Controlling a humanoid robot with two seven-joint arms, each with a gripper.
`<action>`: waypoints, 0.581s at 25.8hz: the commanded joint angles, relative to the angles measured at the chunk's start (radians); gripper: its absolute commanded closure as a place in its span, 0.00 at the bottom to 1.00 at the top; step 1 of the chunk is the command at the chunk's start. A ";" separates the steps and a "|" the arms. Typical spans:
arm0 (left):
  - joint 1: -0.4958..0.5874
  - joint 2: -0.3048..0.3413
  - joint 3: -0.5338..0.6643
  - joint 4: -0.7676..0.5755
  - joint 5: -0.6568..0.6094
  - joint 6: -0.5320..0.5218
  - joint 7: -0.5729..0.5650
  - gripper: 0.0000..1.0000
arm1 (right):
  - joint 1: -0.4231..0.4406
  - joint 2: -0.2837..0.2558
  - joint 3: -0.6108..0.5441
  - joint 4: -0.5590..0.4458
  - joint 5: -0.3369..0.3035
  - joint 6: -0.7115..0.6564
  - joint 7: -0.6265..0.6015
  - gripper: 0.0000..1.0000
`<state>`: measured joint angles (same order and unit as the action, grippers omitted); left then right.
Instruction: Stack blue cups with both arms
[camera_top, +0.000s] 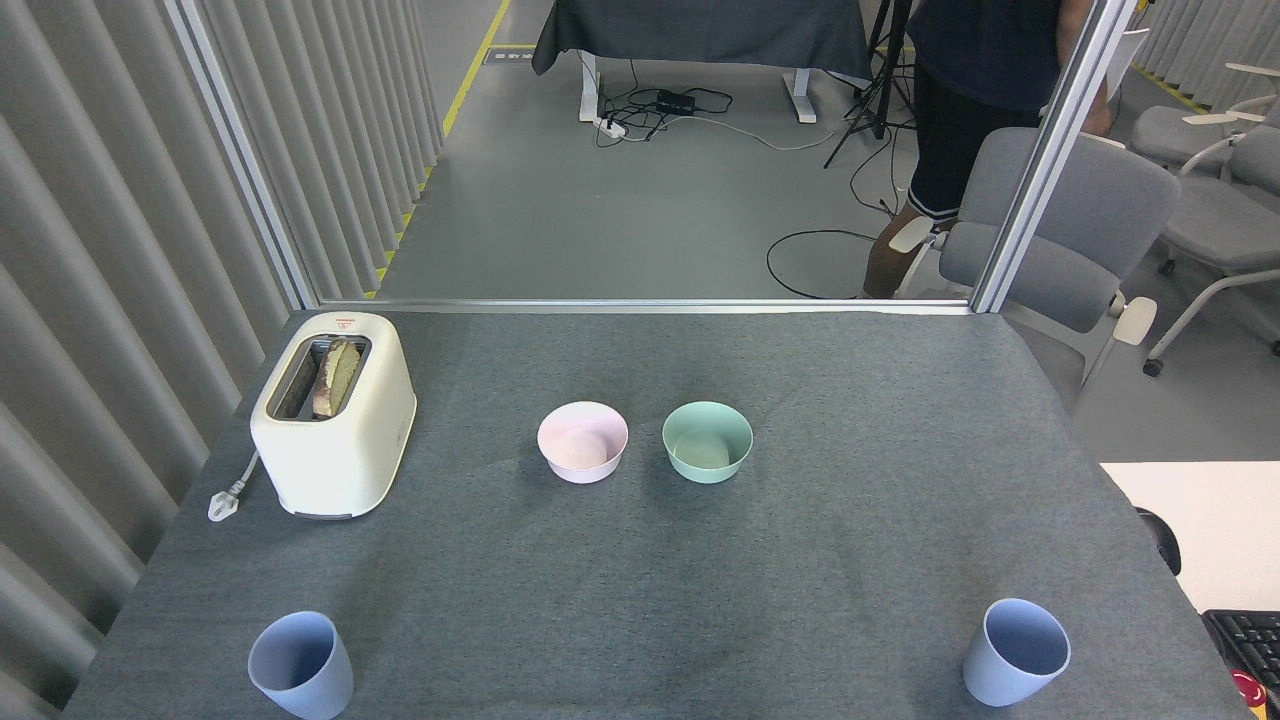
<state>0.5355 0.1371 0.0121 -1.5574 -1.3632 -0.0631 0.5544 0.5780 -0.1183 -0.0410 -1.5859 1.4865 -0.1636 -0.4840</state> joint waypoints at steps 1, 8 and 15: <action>-0.006 0.004 0.000 -0.001 -0.001 -0.004 -0.001 0.00 | 0.003 0.000 0.000 0.001 0.000 0.002 -0.001 0.00; -0.022 -0.016 -0.003 0.019 0.006 0.037 -0.001 0.00 | 0.003 -0.001 0.009 0.001 0.000 0.006 0.001 0.00; -0.117 -0.039 -0.038 0.053 0.007 0.129 -0.045 0.00 | 0.003 0.000 0.006 0.004 0.000 0.006 0.001 0.00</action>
<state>0.4615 0.1056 -0.0146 -1.5250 -1.3563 0.0469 0.5323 0.5814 -0.1195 -0.0336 -1.5824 1.4864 -0.1586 -0.4870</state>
